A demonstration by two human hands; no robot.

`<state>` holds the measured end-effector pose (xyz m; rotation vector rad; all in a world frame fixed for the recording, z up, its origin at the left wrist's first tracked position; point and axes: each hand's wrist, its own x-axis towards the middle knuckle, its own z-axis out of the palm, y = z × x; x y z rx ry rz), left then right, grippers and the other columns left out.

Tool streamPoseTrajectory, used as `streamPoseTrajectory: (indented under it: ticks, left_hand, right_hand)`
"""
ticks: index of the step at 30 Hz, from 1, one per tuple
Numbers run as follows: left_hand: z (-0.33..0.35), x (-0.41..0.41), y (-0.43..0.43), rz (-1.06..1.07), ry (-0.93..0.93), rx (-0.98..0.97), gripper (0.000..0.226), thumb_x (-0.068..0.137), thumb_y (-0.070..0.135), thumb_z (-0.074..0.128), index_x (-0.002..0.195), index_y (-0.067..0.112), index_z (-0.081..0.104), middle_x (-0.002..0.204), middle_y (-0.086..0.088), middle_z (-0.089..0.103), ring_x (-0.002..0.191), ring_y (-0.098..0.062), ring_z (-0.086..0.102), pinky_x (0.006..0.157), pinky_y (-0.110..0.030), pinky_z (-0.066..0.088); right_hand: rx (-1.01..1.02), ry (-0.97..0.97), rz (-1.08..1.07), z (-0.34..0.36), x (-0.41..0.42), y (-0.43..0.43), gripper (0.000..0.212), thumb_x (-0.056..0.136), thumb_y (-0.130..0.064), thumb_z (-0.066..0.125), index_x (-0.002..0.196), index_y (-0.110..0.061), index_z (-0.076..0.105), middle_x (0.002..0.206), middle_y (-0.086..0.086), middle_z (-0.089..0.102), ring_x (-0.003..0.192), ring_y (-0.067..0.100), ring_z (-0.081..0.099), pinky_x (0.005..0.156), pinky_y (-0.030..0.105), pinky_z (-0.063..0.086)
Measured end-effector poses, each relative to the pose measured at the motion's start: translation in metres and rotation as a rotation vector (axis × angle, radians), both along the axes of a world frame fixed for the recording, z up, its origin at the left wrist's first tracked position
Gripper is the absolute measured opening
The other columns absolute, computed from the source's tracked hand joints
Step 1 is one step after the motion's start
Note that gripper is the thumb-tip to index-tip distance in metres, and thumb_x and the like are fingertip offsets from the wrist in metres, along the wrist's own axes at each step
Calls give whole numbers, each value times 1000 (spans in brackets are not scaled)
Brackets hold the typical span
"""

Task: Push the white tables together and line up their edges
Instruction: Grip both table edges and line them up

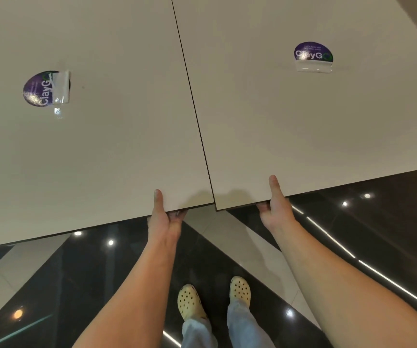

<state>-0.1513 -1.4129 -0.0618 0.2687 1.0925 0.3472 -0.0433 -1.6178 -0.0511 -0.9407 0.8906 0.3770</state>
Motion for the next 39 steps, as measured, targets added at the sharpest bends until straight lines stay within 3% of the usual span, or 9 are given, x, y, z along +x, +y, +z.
streamPoseTrajectory:
  ticks: [9,16,33,39]
  left_hand:
    - [-11,-7,4,-73,-41,48,43,87,26,63,124,8,51,112,-12,69,102,-30,66,89,-58,49]
    - [-6,-14,8,-28,-17,-6,42,85,20,66,122,7,51,115,-15,66,103,-33,65,89,-60,47]
    - [1,-7,7,7,4,-16,37,82,19,70,115,7,55,107,-14,69,97,-32,67,83,-60,51]
    - [0,-13,4,15,24,3,46,82,20,70,123,8,52,109,-14,69,98,-31,67,79,-58,53]
  right_hand:
    - [-17,-3,-85,-2,3,10,52,83,-23,74,129,-15,52,119,7,67,103,24,67,88,43,55]
    - [-21,-22,-95,-1,2,19,47,82,-24,75,124,-20,55,114,4,69,96,22,69,81,40,58]
    - [-21,-24,-29,-1,0,13,47,82,-24,74,125,-19,55,115,5,68,100,22,67,85,41,57]
    - [-16,-37,-21,-3,1,14,45,82,-24,74,123,-20,56,114,4,68,100,23,67,81,42,58]
